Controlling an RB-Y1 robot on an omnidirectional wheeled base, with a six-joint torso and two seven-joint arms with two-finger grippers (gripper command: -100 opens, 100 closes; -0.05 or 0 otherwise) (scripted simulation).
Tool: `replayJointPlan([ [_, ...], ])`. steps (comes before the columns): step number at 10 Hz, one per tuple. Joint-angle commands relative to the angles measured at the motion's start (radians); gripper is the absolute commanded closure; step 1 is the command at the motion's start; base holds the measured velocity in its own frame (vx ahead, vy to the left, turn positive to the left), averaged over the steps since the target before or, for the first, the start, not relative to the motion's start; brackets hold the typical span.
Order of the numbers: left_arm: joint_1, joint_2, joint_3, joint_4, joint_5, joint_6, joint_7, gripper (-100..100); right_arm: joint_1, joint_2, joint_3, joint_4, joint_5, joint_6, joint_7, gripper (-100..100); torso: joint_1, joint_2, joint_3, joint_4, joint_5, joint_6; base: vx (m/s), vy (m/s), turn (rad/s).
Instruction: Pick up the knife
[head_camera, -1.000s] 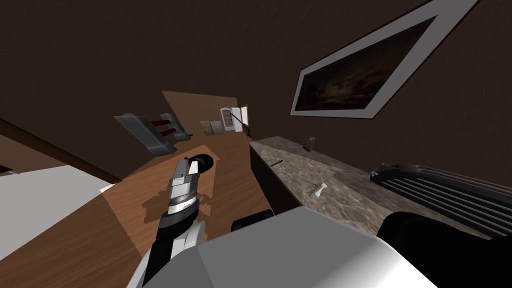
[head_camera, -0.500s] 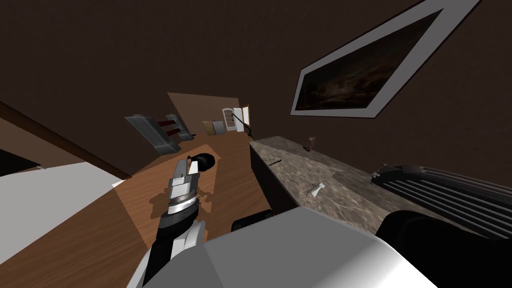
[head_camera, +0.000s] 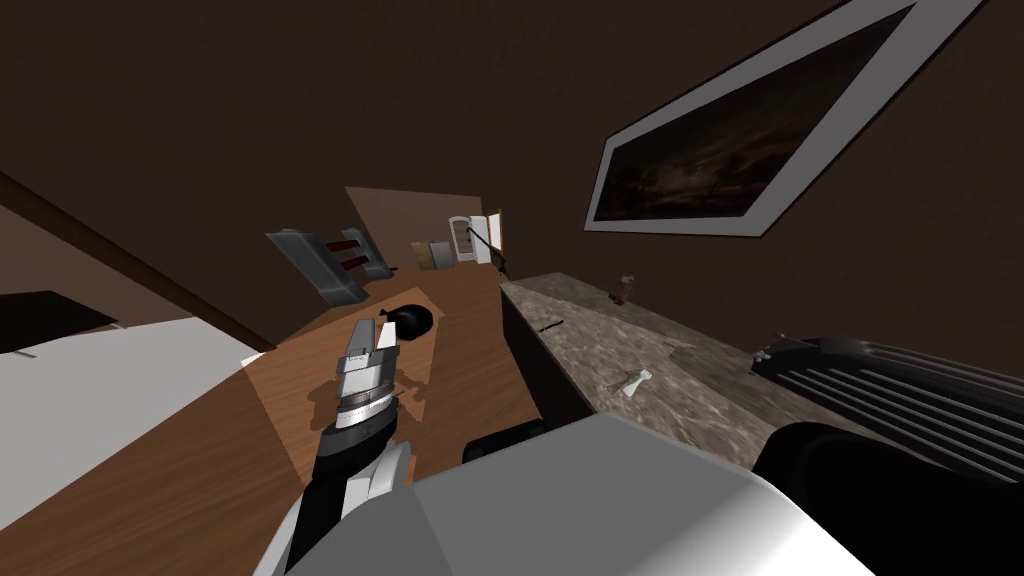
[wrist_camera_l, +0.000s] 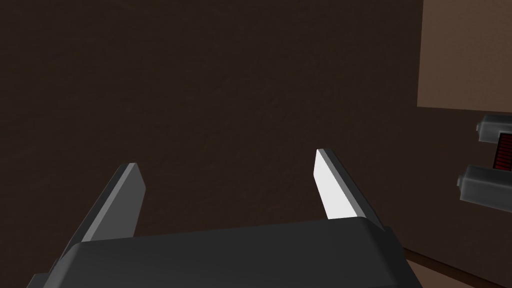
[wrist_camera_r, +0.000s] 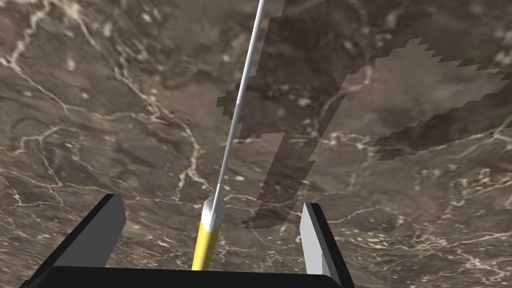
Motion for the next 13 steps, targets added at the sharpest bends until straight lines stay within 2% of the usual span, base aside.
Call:
replayJointPlan([
  [1, 0.0, 0.0, 0.0, 0.0, 0.0, 0.0, 0.0, 0, 0.007, 0.01, -0.009, -0.01, -0.023, 0.013, 0.03, -100, 0.0, 0.0, 0.0, 0.0, 0.0, 0.0, -0.006, -0.028, 0.039],
  [3, 0.0, 0.0, 0.0, 0.0, 0.0, 0.0, 0.0, 0, 0.028, 0.026, -0.029, -0.031, -0.074, 0.032, 0.086, -100, 0.0, 0.0, 0.0, 0.0, 0.0, 0.0, -0.009, -0.031, 0.07],
  [4, 0.0, 0.0, 0.0, 0.0, 0.0, 0.0, 0.0, 0, 0.02, 0.016, -0.022, -0.026, -0.056, 0.024, 0.062, -100, 0.0, 0.0, 0.0, 0.0, 0.0, 0.0, -0.003, -0.02, 0.023],
  [5, 0.0, 0.0, 0.0, 0.0, 0.0, 0.0, 0.0, 0, 0.021, 0.016, -0.023, -0.027, -0.058, 0.027, 0.066, 100, 0.001, 0.0, 0.0, 0.0, 0.0, 0.0, 0.0, 0.0, 0.0],
  [9, 0.0, 0.0, 0.0, 0.0, 0.0, 0.0, 0.0, 0, 0.021, 0.017, -0.022, -0.027, -0.059, 0.027, 0.064, 100, 0.002, -0.001, 0.0, 0.0, 0.0, -0.001, 0.0, 0.0, 0.0],
  [10, 0.0, 0.0, 0.0, 0.0, 0.0, 0.0, 0.0, 0, 0.021, 0.016, -0.023, -0.027, -0.059, 0.027, 0.063, 0, 0.002, -0.001, 0.0, 0.0, -0.001, -0.001, 0.0, 0.0, 0.0],
  [11, 0.0, 0.0, 0.0, 0.0, 0.0, 0.0, 0.0, 0, 0.007, 0.01, -0.009, -0.01, -0.023, 0.013, 0.03, 100, 0.002, -0.001, 0.0, 0.0, -0.001, -0.001, 0.008, 0.025, -0.088],
  [13, 0.0, 0.0, 0.0, 0.0, 0.0, 0.0, 0.0, 0, -0.007, -0.001, 0.003, 0.004, 0.011, 0.001, -0.008, 100, 0.004, -0.001, 0.0, 0.0, 0.0, 0.0, 0.011, 0.041, -0.074],
])
